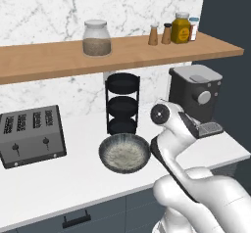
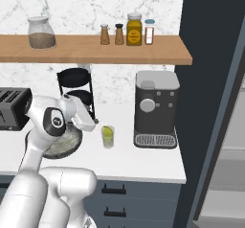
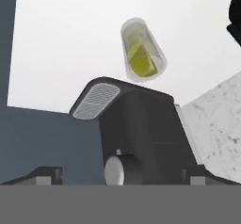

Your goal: Grab a lemon wedge from the fridge and one ice cube from the ice bowl, and put them in the glass of lemonade.

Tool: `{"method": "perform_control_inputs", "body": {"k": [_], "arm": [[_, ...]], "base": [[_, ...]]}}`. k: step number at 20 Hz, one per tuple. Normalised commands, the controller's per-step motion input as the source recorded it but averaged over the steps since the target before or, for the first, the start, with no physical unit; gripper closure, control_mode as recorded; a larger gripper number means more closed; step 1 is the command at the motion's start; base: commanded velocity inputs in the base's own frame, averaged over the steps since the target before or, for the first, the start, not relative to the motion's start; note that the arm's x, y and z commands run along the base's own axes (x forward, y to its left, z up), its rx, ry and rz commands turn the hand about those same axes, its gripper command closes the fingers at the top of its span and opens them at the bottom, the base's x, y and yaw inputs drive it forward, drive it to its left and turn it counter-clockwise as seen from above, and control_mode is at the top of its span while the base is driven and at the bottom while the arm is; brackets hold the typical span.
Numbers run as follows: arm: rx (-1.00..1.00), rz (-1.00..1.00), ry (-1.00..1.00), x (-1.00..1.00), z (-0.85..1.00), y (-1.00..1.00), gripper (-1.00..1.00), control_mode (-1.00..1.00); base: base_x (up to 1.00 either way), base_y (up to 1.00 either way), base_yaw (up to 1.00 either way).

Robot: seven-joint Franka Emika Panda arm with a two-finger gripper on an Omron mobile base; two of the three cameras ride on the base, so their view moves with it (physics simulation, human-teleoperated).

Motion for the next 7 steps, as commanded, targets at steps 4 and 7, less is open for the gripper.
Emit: {"method": "perform_control_inputs", "body": {"k": [4,7], "arm": [[0.2,0.0,-0.09,-0.67,0.34,0.21,-1.0,-1.0],[0.16,0.0,-0.06,-0.76,0.25,0.34,-1.0,-1.0]], "base": [[0.0,0.0,0.0],[0.0,0.0,0.0]]}}
